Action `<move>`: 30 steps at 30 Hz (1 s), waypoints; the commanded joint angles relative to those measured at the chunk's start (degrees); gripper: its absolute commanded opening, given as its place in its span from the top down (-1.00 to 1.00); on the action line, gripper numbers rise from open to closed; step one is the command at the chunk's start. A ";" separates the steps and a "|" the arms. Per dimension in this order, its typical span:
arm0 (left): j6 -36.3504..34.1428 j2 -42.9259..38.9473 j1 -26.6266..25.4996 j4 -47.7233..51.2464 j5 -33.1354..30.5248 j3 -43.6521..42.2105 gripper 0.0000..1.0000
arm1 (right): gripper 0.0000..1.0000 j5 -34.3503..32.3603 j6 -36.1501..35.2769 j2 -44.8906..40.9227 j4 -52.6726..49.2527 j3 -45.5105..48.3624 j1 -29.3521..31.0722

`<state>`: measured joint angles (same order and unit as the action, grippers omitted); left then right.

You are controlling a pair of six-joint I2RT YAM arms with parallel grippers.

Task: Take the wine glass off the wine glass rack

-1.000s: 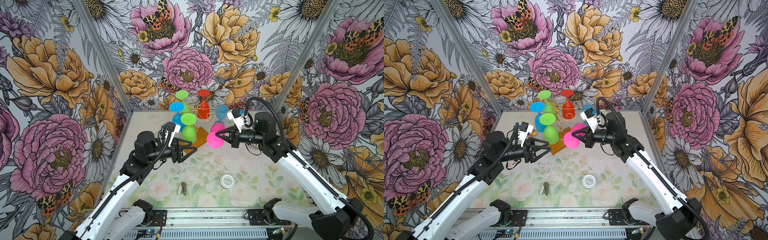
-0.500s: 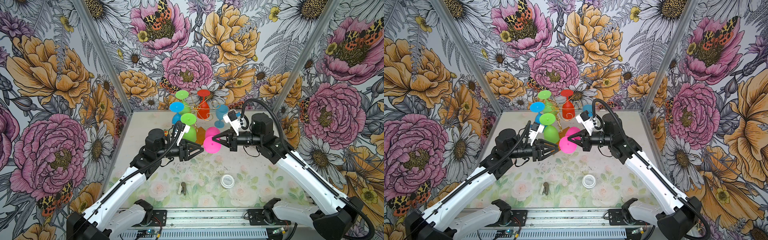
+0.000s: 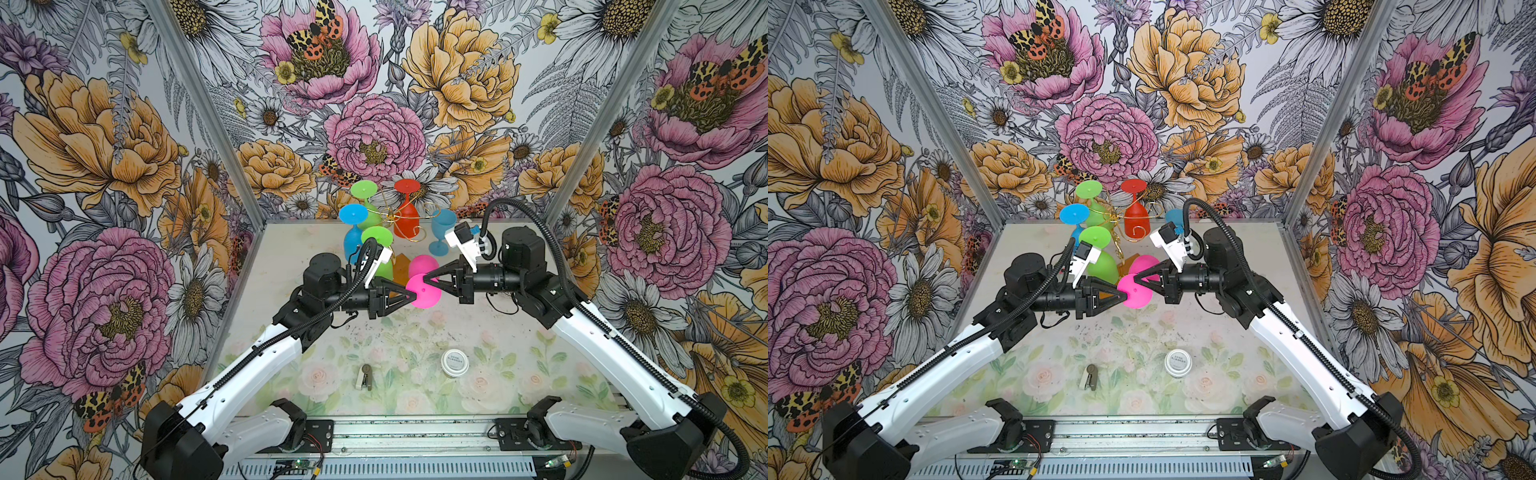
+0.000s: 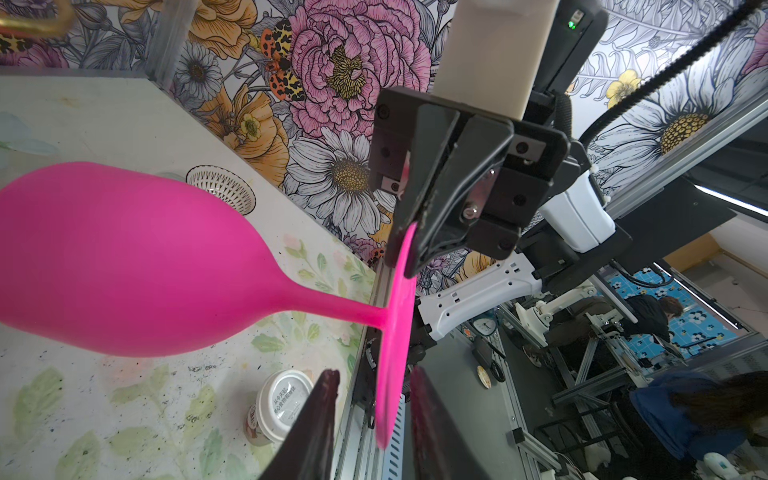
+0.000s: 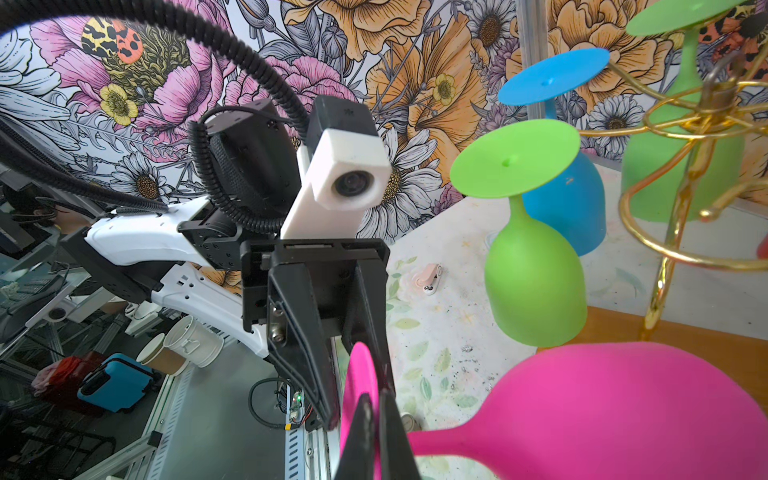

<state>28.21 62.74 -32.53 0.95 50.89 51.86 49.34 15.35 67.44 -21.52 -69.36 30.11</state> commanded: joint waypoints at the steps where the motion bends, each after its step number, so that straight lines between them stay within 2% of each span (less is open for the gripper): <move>1: -0.17 0.26 -0.56 -1.67 0.95 2.00 0.48 | 1.00 -0.49 -0.63 -0.48 1.11 0.80 0.40; 6: -0.08 0.35 -0.75 -1.81 1.00 2.11 0.69 | 1.00 -0.84 -0.67 -0.12 1.13 0.98 0.39; 19: -0.26 -0.07 -0.80 -1.84 0.36 1.58 0.97 | 1.00 -1.55 0.07 0.27 0.99 0.81 0.04; 22: -0.65 -0.02 -0.78 -1.84 0.35 1.67 1.00 | 0.84 -2.40 1.66 0.24 1.00 0.80 -0.63; 24: -0.95 -0.03 -0.82 -1.85 0.33 1.60 1.00 | 0.61 -2.23 2.56 -0.15 0.91 0.85 -1.20; 30: -1.91 0.46 -1.04 -1.90 0.43 1.41 1.00 | 0.20 -2.45 5.13 -3.28 1.03 1.67 -4.42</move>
<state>28.27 63.24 -32.88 0.97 50.83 52.23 47.94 18.85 67.05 -21.37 -68.34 27.05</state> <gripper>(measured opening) 0.059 0.374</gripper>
